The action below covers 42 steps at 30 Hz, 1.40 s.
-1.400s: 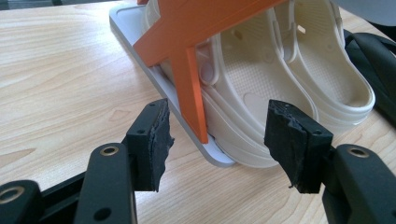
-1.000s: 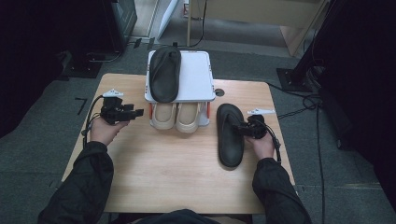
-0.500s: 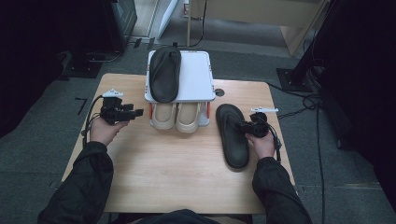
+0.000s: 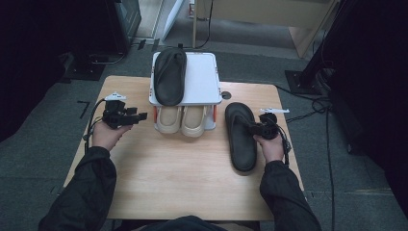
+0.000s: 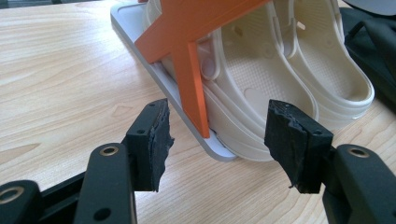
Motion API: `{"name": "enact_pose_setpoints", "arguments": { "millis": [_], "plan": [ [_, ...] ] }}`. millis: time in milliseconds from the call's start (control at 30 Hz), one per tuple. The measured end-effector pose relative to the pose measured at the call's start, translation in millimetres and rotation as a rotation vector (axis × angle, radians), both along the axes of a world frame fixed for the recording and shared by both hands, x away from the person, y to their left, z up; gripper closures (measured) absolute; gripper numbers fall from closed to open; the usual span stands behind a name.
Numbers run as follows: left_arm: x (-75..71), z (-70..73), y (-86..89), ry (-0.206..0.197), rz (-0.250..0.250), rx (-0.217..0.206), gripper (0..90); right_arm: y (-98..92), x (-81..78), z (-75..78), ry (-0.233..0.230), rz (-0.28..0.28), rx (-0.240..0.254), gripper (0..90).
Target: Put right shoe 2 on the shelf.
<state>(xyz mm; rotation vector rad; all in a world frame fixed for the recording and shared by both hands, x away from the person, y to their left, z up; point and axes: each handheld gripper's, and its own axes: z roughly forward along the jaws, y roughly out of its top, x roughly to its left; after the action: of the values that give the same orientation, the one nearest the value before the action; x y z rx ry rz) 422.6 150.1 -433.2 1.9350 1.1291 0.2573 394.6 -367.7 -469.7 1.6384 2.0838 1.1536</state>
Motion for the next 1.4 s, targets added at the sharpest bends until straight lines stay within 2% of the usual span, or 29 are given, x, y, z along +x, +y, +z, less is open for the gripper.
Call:
{"name": "enact_pose_setpoints", "arguments": {
  "millis": [300, 467, 833, 1033, 1300, 1400],
  "plan": [
    [-2.4, -0.6, 3.3, -0.001, 0.003, -0.01, 40.6, 0.6, 3.4, 19.1, -0.022, -0.017, 0.033, 69.0],
    [-2.6, -0.5, 1.0, 0.0, -0.01, -0.014, 40.6, -0.4, 10.1, 30.0, -0.021, -0.021, 0.012, 68.9],
    [-2.8, -1.7, -1.4, 0.007, -0.031, -0.017, 40.5, -0.1, 23.1, 54.7, -0.007, -0.024, 0.016, 68.9],
    [-2.7, -1.5, -0.6, 0.004, -0.032, -0.024, 40.5, -0.2, 31.4, 73.9, -0.01, -0.032, 0.033, 68.9],
    [-2.6, -1.7, 0.0, 0.006, -0.033, -0.028, 40.5, 3.8, 45.0, 109.2, -0.054, -0.03, 0.033, 68.8],
    [-3.5, -1.2, -0.5, -0.005, -0.045, -0.028, 40.9, 9.4, 50.3, 122.1, -0.065, -0.024, 0.021, 68.8]
  ]
}}
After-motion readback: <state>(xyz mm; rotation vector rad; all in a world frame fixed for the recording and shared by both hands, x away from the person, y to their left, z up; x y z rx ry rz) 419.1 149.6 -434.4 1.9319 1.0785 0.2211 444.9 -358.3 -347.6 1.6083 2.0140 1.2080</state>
